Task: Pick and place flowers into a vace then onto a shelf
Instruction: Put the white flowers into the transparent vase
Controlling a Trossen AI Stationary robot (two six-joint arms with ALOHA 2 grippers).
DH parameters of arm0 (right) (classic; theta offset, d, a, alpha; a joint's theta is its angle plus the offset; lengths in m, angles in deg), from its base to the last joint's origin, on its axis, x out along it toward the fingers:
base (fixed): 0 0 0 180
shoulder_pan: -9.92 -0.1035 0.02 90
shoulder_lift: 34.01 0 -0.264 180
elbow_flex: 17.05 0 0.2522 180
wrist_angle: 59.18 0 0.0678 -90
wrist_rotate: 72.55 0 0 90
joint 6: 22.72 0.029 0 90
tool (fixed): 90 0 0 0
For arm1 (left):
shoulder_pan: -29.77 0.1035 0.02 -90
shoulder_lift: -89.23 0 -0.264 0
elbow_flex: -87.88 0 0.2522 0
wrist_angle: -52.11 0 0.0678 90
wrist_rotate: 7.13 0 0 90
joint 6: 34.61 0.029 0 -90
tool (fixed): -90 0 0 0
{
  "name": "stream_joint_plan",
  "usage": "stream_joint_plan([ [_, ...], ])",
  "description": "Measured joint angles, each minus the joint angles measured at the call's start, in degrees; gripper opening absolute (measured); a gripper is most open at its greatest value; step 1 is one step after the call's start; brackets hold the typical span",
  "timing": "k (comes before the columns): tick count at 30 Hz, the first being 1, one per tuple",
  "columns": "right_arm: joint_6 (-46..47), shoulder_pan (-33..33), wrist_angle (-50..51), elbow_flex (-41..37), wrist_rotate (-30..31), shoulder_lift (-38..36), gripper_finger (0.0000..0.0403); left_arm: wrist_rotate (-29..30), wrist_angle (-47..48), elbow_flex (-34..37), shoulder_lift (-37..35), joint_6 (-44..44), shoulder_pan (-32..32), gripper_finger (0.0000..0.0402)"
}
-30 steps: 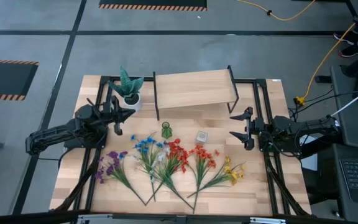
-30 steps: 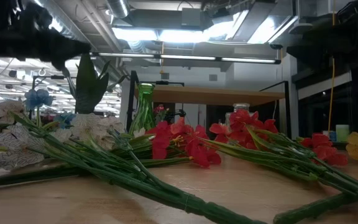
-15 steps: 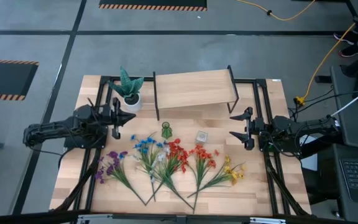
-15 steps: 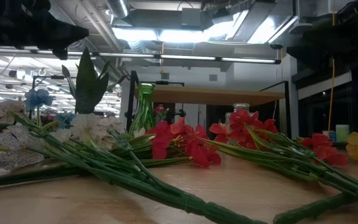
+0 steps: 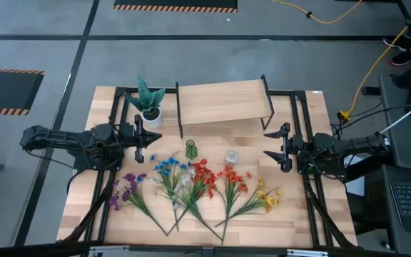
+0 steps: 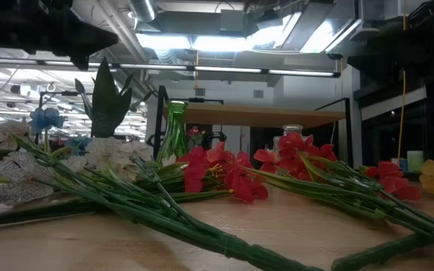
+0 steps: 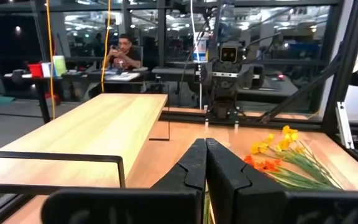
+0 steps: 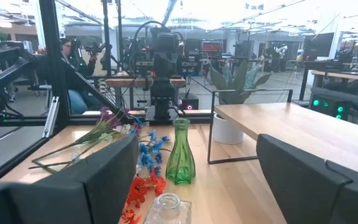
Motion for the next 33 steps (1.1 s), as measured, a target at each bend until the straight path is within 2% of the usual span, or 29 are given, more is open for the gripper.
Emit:
stream_joint_plan([
  [10, 0.1, 0.0, -0.2, 0.0, 0.0, 0.0, 0.0327, 4.0, 0.4, -5.9, 8.9, -0.2, -6.4, 0.0002],
  [19, 0.1, 0.0, -0.9, 0.0, 0.0, 0.0, 0.032, 4.0, 0.8, -7.4, 9.9, 1.9, -9.2, 0.0003],
  [27, 3.1, 0.3, -0.2, 0.0, 3.9, 0.4, 0.0253, 4.0, 3.7, -7.4, 9.9, 2.0, -9.1, 0.0003],
  [33, 3.4, 0.3, -0.4, 0.9, 4.0, 3.6, 0.0203, 4.0, 4.1, -7.4, 9.9, 4.5, -9.1, 0.0005],
])
